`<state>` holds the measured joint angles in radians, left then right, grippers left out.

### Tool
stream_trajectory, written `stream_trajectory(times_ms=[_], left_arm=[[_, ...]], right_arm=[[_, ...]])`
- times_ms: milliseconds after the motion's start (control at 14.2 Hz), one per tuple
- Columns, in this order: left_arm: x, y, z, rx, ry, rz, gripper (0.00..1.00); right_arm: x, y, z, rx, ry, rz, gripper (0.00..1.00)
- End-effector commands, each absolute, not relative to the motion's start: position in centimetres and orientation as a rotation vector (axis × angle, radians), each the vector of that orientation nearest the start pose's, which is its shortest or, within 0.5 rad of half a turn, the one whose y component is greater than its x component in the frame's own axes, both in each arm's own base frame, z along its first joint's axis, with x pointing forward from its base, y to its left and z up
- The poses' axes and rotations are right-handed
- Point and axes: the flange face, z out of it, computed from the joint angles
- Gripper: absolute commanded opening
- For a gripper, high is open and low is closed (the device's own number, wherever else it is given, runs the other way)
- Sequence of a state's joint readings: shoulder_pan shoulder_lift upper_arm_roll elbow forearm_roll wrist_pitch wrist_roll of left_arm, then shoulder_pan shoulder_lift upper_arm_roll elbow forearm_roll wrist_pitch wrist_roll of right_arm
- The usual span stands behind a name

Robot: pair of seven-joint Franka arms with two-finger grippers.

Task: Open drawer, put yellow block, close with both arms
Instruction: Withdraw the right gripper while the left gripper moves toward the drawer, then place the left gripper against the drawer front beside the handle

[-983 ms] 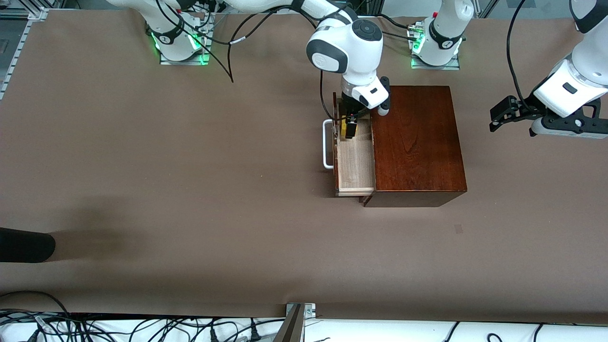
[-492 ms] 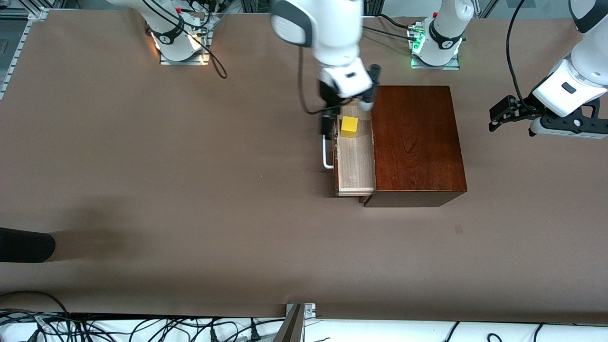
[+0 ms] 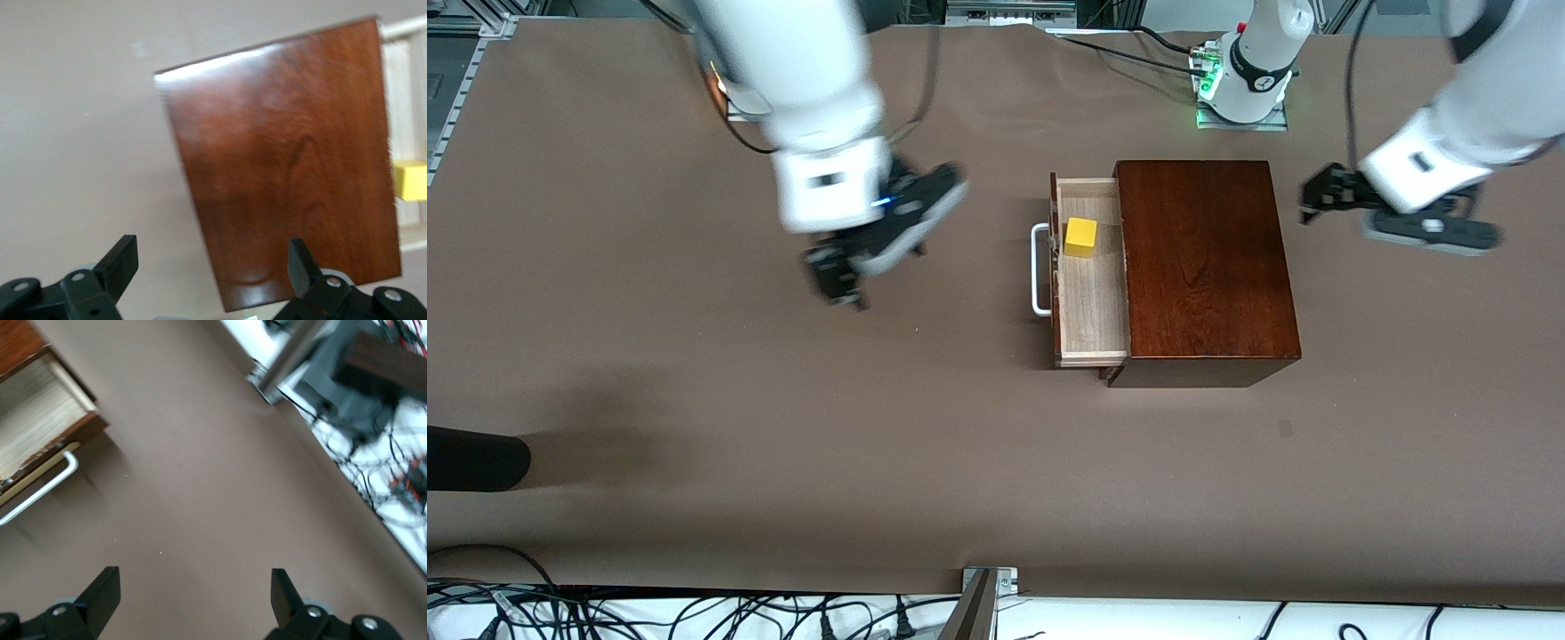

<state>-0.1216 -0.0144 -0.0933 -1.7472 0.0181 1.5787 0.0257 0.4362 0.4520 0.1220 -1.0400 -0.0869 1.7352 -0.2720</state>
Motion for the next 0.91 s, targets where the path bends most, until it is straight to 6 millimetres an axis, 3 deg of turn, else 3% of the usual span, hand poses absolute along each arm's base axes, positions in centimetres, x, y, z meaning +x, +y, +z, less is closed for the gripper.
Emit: stream_trajectory(times_ms=[0, 70, 281, 421, 632, 773, 843], left_arm=[[52.2, -17.3, 53.9, -3.059, 0.605, 0.314, 1.0], [52.1, -19.2, 53.1, -3.069, 0.731, 0.343, 1.0], [52.5, -24.6, 51.8, -2.962, 1.253, 0.34, 1.0], [53.1, -28.9, 49.9, -2.878, 1.537, 0.366, 1.0], [53.6, -36.8, 47.3, -2.858, 1.732, 0.329, 1.0], [51.5, -41.4, 45.9, -2.827, 1.809, 0.344, 1.0], [50.9, -42.9, 44.0, -2.852, 1.815, 0.412, 1.0]], right_arm=[[61.3, 23.7, 61.7, -2.857, -0.946, -0.28, 1.0], [60.6, 20.8, 62.2, -2.883, -0.88, -0.271, 1.0], [56.9, 15.0, 62.8, -2.957, -0.749, -0.222, 1.0], [56.5, 11.4, 62.4, -2.995, -0.656, -0.183, 1.0], [56.5, 9.3, 61.1, -3.039, -0.476, -0.074, 1.0], [56.6, 8.9, 60.3, -3.072, -0.442, -0.045, 1.0], [56.7, 8.8, 60.0, -3.088, -0.412, -0.031, 1.0]])
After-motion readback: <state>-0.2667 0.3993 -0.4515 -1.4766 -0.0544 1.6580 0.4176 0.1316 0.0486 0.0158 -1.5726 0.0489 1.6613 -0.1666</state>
